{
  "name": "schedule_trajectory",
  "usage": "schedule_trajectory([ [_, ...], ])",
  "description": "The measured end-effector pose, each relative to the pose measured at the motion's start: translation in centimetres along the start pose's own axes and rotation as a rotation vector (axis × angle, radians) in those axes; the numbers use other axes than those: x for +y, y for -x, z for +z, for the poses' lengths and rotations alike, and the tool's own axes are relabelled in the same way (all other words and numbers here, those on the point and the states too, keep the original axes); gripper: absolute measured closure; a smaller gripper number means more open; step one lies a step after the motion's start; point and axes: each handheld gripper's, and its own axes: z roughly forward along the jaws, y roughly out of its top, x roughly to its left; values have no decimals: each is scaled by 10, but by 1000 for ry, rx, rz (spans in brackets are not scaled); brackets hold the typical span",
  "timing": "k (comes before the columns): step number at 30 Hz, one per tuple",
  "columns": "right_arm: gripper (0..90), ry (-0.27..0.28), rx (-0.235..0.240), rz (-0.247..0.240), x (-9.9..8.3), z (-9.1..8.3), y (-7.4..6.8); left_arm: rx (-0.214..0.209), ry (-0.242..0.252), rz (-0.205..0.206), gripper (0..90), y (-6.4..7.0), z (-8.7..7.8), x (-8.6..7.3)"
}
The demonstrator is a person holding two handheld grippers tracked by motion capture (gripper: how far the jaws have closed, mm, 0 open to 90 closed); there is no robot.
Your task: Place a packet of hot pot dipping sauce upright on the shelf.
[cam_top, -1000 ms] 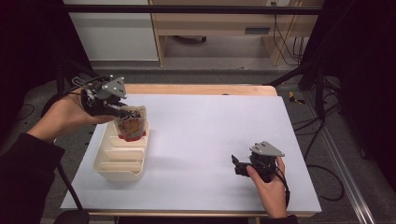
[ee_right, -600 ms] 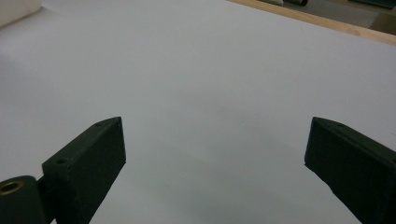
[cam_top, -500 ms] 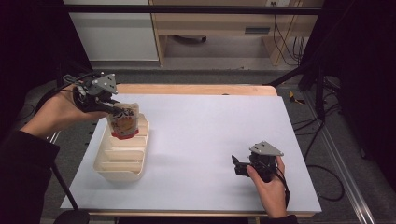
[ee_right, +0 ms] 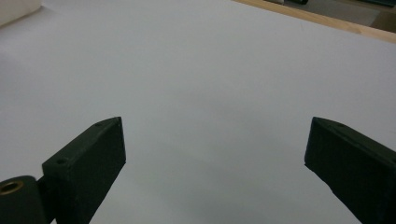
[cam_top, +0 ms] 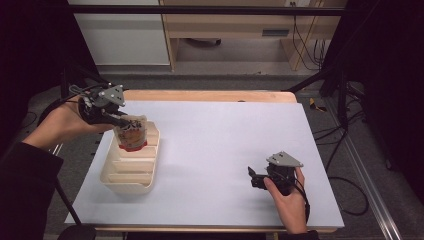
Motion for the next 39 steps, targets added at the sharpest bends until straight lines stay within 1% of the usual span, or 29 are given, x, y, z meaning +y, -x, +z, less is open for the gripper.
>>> schedule_trajectory([
  [4,57,-2,-1,3,0,0,1,-2,-9,15,759,0,6,-3],
  [10,58,1,3,5,0,-1,1,-13,-29,20,759,-1,13,-9],
  [16,59,2,6,13,0,-1,2,-20,-26,26,759,0,17,-14],
  [18,59,-1,5,6,0,-1,2,-25,-20,23,759,1,19,-15],
  [19,59,-1,5,5,0,-1,2,-22,-17,29,759,1,19,-15],
  [21,59,0,6,4,0,-1,2,-30,-11,35,759,3,21,-16],
  [28,59,-2,2,9,0,-1,3,-46,-19,41,759,5,28,-19],
  [33,59,-3,4,11,0,-1,3,-55,-17,54,759,9,30,-19],
  [39,59,-1,3,9,-1,-1,3,-76,-12,69,759,12,31,-20],
])
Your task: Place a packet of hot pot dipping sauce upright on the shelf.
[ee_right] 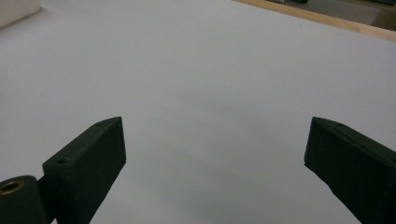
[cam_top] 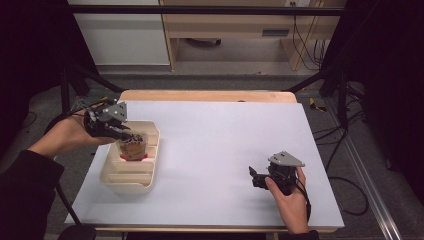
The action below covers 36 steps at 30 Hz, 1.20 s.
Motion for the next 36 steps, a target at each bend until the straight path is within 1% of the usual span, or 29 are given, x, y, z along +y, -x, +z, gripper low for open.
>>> schedule_trajectory([
  [12,59,-6,1,-1,0,1,0,-13,-3,16,759,5,7,-4],
  [16,59,-11,2,-4,0,2,0,-21,3,15,759,6,12,-7],
  [23,59,-15,6,-19,-1,3,-1,-33,-2,19,759,9,22,-9],
  [30,59,-20,4,-13,-1,3,-2,-40,0,16,759,10,27,-12],
  [32,59,-20,7,-18,0,3,-2,-41,-1,20,759,11,28,-12],
  [34,59,-21,9,-16,0,3,-3,-45,5,23,759,11,30,-13],
  [35,59,-20,11,-15,0,3,-4,-47,9,16,759,12,31,-14],
  [36,59,-22,10,-16,0,3,-4,-46,4,21,759,12,32,-14],
])
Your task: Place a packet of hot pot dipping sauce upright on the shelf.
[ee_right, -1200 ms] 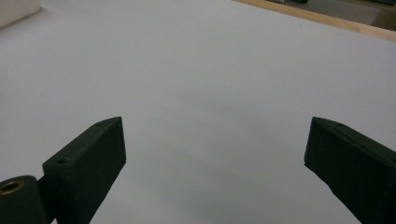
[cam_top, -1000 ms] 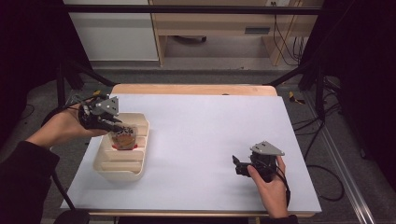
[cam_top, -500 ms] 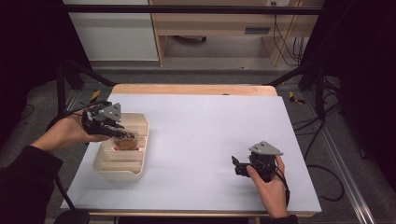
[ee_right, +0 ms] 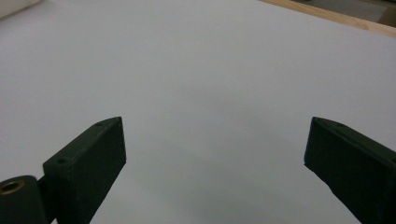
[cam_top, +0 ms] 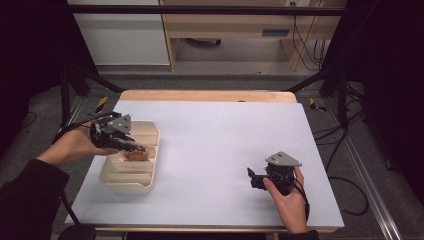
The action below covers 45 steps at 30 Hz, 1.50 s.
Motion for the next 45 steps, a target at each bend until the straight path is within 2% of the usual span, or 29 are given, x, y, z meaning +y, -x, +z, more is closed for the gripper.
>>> schedule_trajectory([
  [12,59,-10,3,-4,0,2,-1,-2,26,-19,757,0,2,-10],
  [24,59,-10,8,0,0,1,-1,-3,15,-24,757,0,1,-14],
  [36,58,-16,9,-8,-1,2,-2,17,7,-55,747,-2,1,-26],
  [41,58,-21,11,-10,-1,3,-2,55,35,-80,664,-1,-2,-27],
  [44,58,-22,11,-10,-1,3,-2,75,56,-78,550,1,-5,-25],
  [45,58,-22,12,-8,-1,3,-2,93,77,-88,517,2,-7,-24],
])
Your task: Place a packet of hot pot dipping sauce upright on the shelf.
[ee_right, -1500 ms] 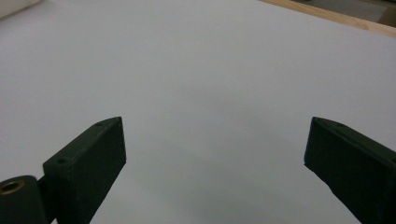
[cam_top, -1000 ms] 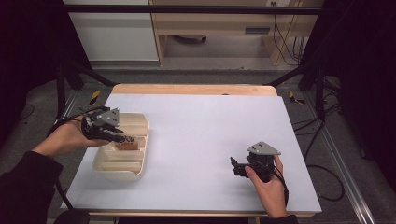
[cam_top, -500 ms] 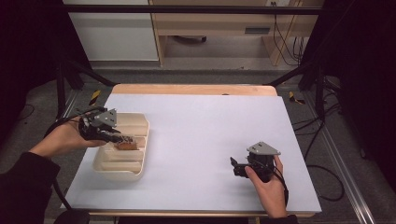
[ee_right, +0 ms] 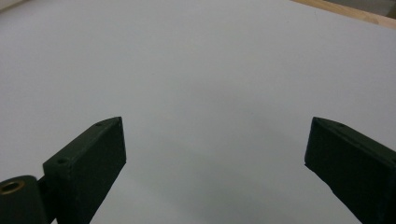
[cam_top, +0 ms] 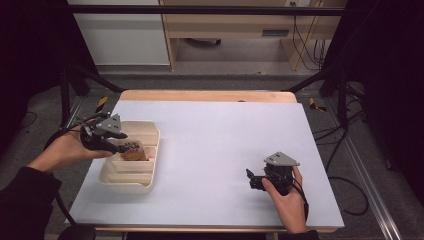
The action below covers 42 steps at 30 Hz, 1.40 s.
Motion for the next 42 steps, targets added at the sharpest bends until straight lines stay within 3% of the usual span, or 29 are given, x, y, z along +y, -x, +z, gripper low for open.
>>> schedule_trajectory([
  [4,58,0,1,-2,0,0,0,70,71,-28,361,5,-11,6],
  [7,58,-3,-1,-1,0,1,-1,122,125,-71,259,15,-16,15],
  [10,58,-1,1,-6,0,1,0,147,151,-93,200,26,-16,25],
  [12,57,-2,-1,-3,0,1,-1,191,197,-101,189,38,-16,33],
  [14,58,-1,-2,0,0,1,-1,229,240,-164,162,52,-15,45],
  [15,58,-1,-2,0,0,0,-1,226,256,-178,119,57,-14,49],
  [17,58,-2,-1,-3,0,1,0,223,295,-183,124,69,-12,58],
  [20,58,-1,-1,-1,0,0,-1,207,287,-138,119,94,1,78],
  [24,58,-2,2,-2,0,0,0,171,274,-124,114,115,20,93],
  [25,58,-2,2,-2,0,0,0,171,274,-124,109,115,20,93],
  [28,57,-1,2,3,0,0,1,121,272,-112,107,133,41,106],
  [36,57,2,2,-3,0,-1,2,66,273,-110,104,151,72,124],
  [42,57,1,4,4,0,-1,3,44,265,-143,93,159,102,132],
])
